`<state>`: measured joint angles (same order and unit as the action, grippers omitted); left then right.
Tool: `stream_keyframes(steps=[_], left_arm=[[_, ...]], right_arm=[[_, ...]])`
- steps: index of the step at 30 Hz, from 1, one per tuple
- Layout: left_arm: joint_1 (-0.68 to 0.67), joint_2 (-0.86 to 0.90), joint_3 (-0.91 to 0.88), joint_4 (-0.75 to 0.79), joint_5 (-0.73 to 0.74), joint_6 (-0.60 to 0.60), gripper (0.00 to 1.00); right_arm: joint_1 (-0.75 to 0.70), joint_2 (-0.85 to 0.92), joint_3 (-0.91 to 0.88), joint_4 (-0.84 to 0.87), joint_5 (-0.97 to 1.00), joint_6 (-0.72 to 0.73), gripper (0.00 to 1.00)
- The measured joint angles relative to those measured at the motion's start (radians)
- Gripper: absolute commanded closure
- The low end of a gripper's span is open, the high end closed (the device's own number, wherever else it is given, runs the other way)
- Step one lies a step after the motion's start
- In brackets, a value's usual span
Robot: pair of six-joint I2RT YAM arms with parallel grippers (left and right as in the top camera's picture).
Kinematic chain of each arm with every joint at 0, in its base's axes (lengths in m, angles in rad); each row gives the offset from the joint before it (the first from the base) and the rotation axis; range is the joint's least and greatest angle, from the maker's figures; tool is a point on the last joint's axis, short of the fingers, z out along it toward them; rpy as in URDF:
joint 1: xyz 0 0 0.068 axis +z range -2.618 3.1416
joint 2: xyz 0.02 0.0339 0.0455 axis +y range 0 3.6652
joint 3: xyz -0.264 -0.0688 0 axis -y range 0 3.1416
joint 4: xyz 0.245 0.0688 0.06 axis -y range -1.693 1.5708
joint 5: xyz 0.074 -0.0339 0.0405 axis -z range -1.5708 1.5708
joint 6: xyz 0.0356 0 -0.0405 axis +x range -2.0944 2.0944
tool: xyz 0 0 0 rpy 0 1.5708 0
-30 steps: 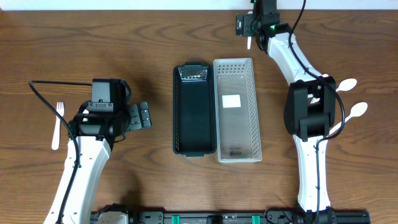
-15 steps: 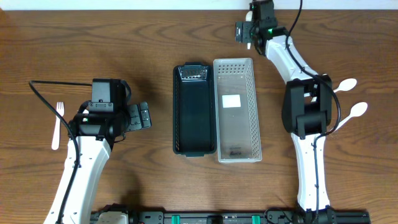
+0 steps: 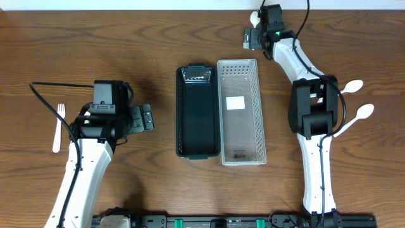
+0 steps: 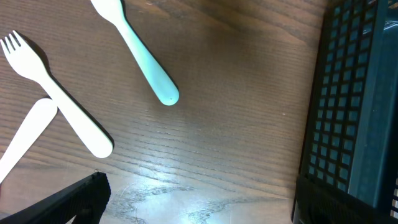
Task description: Pack container
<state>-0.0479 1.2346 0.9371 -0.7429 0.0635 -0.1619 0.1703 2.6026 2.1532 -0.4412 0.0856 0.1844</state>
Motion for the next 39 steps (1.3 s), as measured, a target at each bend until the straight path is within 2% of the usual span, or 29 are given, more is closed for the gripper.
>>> stream_keyframes(steps=[5,10,14,23,39], left_arm=[[0.0,0.0,0.0,-0.001,0.0,0.0,0.02],[0.0,0.0,0.0,-0.001,0.0,0.0,0.02],[0.0,0.0,0.0,-0.001,0.0,0.0,0.02],[0.0,0.0,0.0,-0.001,0.0,0.0,0.02],[0.0,0.0,0.0,-0.001,0.0,-0.002,0.02]], right_arm=[[0.002,0.0,0.0,0.004,-0.005,0.005,0.34],[0.008,0.002,0.002,-0.001,-0.011,0.013,0.72],[0.015,0.002,0.004,-0.008,-0.017,0.014,0.89],[0.029,0.002,0.005,-0.009,-0.019,0.02,0.98],[0.027,-0.001,0.006,-0.019,-0.024,0.009,0.99]])
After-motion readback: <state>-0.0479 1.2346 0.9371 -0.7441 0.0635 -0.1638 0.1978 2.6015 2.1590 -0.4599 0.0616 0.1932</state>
